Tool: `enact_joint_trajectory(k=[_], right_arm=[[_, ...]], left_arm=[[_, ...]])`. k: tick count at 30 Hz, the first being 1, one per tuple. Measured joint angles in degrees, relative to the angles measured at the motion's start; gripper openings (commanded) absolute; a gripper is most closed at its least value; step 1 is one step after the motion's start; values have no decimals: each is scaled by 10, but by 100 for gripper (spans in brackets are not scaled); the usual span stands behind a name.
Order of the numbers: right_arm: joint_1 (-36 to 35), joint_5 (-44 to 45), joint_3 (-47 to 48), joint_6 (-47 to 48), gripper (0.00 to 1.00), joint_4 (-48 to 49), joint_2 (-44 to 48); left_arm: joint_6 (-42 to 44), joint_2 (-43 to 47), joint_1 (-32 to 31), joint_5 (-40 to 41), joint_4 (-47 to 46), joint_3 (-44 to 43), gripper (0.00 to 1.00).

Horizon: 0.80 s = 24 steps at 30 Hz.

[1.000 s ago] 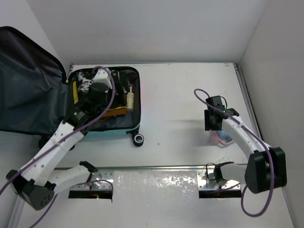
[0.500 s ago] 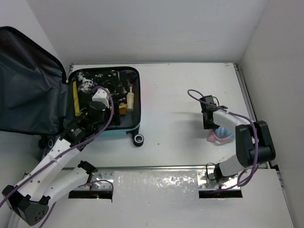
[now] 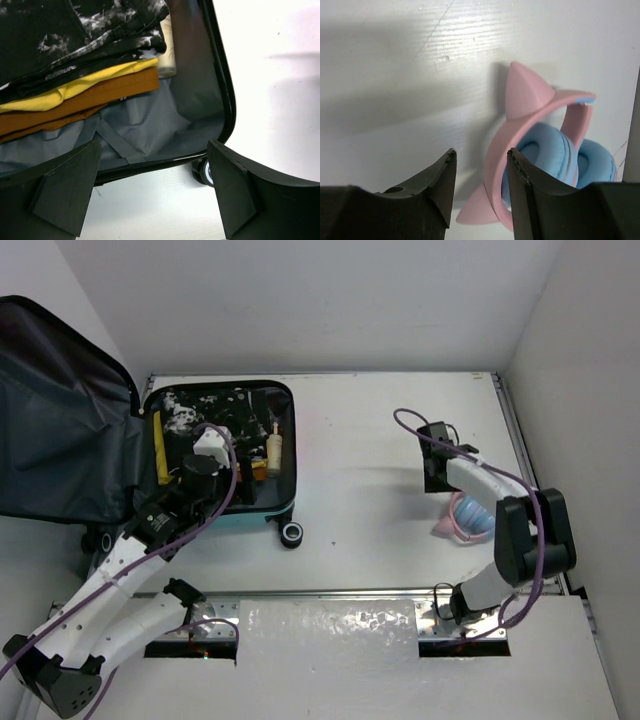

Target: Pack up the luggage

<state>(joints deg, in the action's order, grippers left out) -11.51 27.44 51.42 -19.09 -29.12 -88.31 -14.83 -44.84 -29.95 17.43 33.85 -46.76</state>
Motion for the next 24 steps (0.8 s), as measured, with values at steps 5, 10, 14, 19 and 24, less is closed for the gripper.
enact_joint_trajectory(k=[5, 10, 14, 19, 24], right_arm=[[0, 33, 16, -11, 38, -1, -78], [0, 64, -5, -30, 38, -5, -92], [0, 68, -21, -33, 44, 0, -87], [-5, 36, -23, -17, 47, -1, -41], [-7, 52, -23, -19, 47, -7, 40]], left_arm=[[1, 2, 0, -6, -7, 0, 85], [6, 3, 0, -16, -14, 6, 85], [9, 3, 0, -21, -15, 8, 86], [9, 4, 0, -21, -17, 9, 86], [9, 5, 0, -21, -19, 12, 91]])
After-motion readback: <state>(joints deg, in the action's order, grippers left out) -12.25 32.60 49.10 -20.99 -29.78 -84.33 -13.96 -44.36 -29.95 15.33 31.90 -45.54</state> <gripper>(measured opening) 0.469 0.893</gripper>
